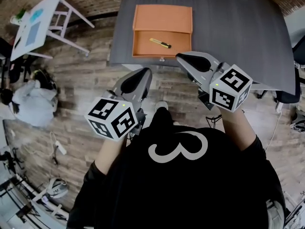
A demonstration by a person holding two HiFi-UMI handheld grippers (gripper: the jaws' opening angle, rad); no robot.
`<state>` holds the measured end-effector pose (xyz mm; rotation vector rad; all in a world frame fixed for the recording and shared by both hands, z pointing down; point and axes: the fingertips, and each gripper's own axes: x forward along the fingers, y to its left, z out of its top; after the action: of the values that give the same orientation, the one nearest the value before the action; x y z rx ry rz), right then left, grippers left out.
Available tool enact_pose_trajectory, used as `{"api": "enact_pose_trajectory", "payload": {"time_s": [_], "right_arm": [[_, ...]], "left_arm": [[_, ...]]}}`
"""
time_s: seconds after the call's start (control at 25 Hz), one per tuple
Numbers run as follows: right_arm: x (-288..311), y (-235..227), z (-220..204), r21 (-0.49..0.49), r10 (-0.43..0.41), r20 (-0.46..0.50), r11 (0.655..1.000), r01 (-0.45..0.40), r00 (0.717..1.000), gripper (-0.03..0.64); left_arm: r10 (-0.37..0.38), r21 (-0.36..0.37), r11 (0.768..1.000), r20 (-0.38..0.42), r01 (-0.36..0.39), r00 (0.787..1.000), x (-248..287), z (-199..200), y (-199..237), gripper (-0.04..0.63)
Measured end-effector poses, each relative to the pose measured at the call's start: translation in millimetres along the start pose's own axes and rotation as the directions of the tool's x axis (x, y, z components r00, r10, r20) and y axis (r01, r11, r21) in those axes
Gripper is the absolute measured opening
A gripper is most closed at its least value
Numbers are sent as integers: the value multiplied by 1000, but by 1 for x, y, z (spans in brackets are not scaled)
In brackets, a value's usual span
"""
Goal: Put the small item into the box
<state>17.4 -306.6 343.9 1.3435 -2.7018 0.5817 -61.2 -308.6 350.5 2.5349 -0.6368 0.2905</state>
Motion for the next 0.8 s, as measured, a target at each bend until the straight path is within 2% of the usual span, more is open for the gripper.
{"api": "enact_pose_trajectory", "payload": {"time_s": [0.12, 0.2, 0.56, 0.8], "right_arm": [[-37, 23, 5, 57, 32, 97, 998, -38, 995, 2], [-56, 35, 2, 54, 31, 123, 998, -38, 992, 2], [-100, 72, -6, -7, 27, 147, 1000, -26, 989, 2], [-110, 80, -2, -29, 23, 161, 999, -19, 987, 0]], "left_arm": [[-26, 16, 1000, 10, 26, 1000, -4, -5, -29, 12], [-45, 29, 999, 17, 45, 999, -8, -8, -47, 14], [-102, 79, 992, 32, 99, 994, -21, -16, -101, 14], [-118, 108, 988, 57, 111, 991, -28, -12, -115, 14]]}}
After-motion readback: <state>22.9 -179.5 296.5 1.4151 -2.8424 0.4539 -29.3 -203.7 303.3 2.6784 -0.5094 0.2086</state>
